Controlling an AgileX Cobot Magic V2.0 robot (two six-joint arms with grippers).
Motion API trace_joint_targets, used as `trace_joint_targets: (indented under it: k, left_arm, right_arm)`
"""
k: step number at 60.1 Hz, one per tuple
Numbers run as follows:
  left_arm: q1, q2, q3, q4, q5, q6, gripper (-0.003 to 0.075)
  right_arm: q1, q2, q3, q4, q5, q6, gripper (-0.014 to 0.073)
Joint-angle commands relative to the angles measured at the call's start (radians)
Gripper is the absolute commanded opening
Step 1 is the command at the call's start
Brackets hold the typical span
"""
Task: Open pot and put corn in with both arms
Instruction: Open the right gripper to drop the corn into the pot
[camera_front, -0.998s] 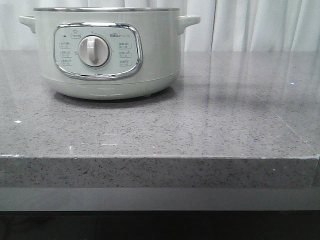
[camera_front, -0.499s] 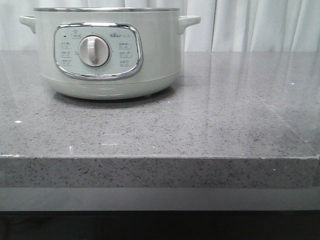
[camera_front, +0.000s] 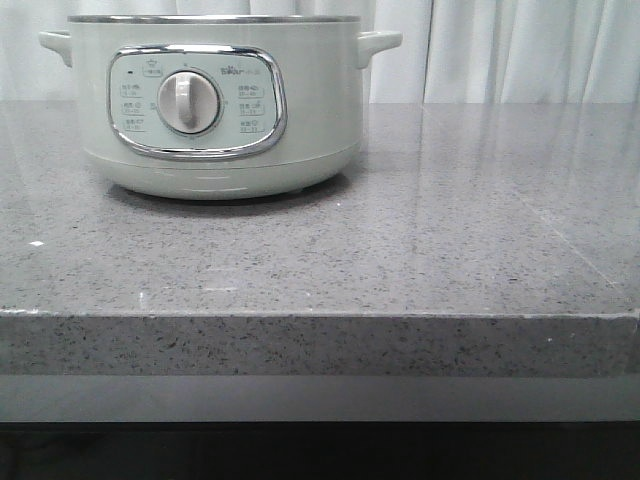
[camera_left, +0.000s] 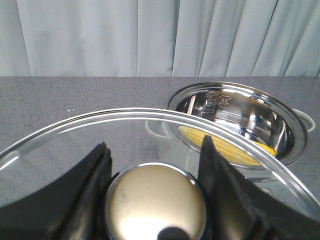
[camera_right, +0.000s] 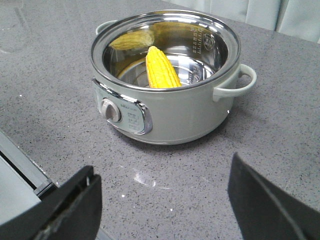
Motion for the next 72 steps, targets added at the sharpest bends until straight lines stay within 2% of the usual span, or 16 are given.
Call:
trace_joint_targets:
  k: [1,13,18,27,36,46,65,72]
  left_arm:
    - [0.000,0.019,-0.035,-0.056,-0.192,0.005,0.0146]
    - [-0.036,0.107,-0.070,-0.297,-0.247,0.211,0.0146]
    - [-0.068,0.167,-0.094,-0.345,-0.262,0.236,0.0146]
    - [-0.158,0.278,-0.132,-0.347,-0.323,0.236,0.0146]
    - [-0.268,0.400,-0.170,-0.347,-0.450,0.308,0.0146]
    - [-0.347,0.528,-0.231,-0.347,-0.556,0.312,0.0146]
    - [-0.391,0.764,-0.365,-0.338,-0.635,0.315,0.0146]
    - [-0.391,0.824,-0.410,-0.263,-0.649,0.315,0.0146]
  right_arm:
    - [-0.002,-0.004,-0.024,0.018,-0.077,0.000,0.0540]
    - [-0.002,0.014,-0.024,0.018,-0.075,0.000,0.0540]
    - [-0.002,0.020,-0.024,0.018,-0.075,0.000,0.0540]
    - [-0.002,0.022,-0.024,0.018,-0.073,0.000,0.0540]
    - [-0.002,0.022,-0.024,0.018,-0.073,0.000,0.0540]
    - [-0.002,0.022,-0.024,0.018,-0.073,0.000,0.0540]
    - [-0.002,0.022,-0.024,0.018,-0.073,0.000,0.0540]
    - [-0.002,0.022,-0.024,0.018,-0.073,0.000,0.0540]
